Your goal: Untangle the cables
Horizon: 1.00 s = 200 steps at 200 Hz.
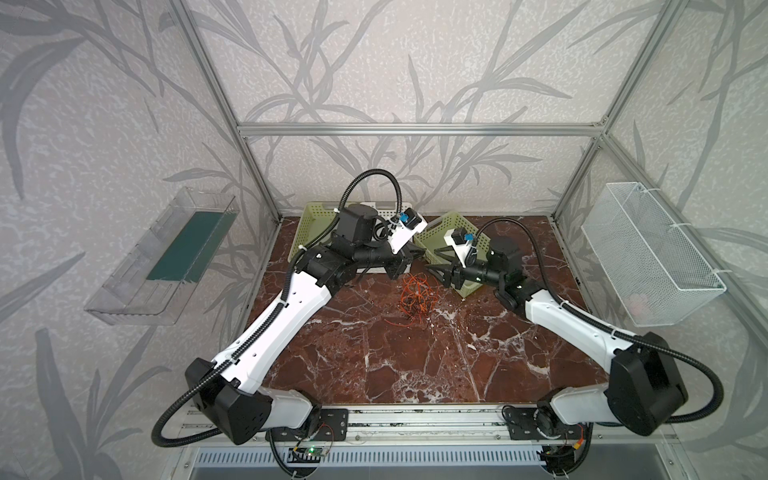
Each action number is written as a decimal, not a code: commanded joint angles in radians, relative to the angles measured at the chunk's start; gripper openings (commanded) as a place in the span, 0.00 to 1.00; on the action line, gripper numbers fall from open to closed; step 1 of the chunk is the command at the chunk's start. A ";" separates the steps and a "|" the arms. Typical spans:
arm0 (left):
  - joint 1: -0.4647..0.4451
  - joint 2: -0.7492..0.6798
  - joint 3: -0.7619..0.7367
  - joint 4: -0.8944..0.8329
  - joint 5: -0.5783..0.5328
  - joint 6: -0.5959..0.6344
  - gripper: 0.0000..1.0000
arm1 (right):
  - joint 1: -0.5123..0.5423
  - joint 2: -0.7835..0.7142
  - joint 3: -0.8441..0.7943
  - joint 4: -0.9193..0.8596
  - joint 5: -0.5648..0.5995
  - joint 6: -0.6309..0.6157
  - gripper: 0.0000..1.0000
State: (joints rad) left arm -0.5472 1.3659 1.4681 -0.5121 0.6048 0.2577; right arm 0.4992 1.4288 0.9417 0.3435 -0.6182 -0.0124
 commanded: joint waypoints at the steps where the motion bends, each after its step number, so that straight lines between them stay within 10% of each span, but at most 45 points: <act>1: -0.004 0.003 0.021 0.033 0.029 -0.004 0.00 | 0.032 0.062 0.052 0.022 0.069 0.003 0.58; 83: -0.003 -0.063 0.022 0.172 -0.022 -0.052 0.00 | 0.003 0.244 0.074 -0.005 0.374 0.169 0.17; 200: 0.057 -0.088 0.004 0.413 -0.004 -0.196 0.00 | -0.084 0.310 0.073 -0.085 0.400 0.227 0.00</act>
State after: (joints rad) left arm -0.5117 1.2915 1.4685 -0.1978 0.5762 0.1131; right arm 0.4339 1.7321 0.9920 0.3077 -0.2348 0.1951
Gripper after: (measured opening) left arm 0.048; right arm 0.048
